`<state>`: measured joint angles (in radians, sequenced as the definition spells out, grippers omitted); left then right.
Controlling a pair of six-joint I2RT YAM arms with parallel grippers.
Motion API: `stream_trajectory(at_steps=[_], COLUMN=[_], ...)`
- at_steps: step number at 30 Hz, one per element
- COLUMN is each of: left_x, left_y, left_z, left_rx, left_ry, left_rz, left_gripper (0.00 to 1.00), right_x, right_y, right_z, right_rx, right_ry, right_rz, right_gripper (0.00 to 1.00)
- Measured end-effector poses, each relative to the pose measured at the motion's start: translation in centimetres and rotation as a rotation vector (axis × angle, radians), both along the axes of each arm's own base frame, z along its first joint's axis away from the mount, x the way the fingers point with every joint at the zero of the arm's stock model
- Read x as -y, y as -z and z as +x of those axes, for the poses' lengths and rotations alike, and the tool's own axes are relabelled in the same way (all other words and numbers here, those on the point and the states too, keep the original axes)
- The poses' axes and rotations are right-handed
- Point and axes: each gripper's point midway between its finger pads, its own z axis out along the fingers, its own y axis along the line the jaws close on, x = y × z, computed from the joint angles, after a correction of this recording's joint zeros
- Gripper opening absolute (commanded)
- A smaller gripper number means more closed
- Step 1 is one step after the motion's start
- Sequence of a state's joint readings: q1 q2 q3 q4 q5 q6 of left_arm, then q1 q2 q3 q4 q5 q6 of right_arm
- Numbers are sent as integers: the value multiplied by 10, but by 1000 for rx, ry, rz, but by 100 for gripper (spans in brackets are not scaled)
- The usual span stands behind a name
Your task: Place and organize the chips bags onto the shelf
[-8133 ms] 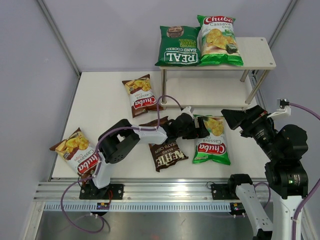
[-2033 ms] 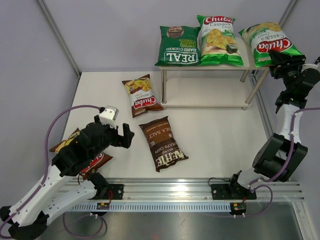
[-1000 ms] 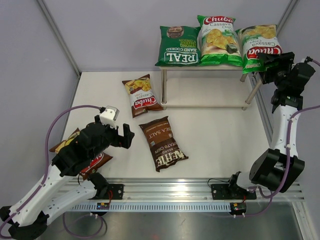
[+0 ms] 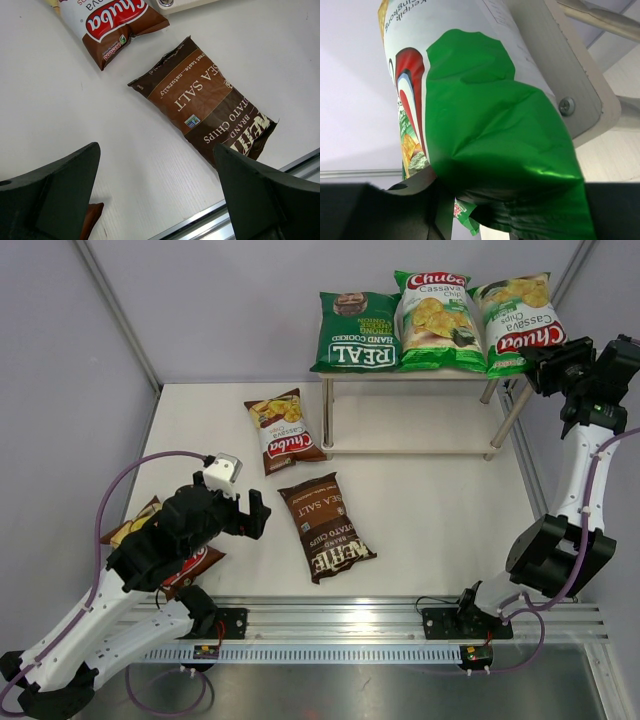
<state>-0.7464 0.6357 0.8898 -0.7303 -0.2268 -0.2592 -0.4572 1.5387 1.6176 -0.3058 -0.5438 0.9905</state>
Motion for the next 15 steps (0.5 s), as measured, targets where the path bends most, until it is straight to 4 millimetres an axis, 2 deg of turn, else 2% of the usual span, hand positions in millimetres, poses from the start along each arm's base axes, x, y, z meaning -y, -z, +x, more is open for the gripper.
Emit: stream_trajectory(at_steps=[15], left_x=[0], left_y=[0], left_z=[0], left_rx=[0], left_ry=[-1], left_rz=[1], left_gripper=[99], right_x=[-3], right_y=[3], right_z=[11], right_rx=[-6], right_ry=[-6], right_rz=[9], right_gripper=[52])
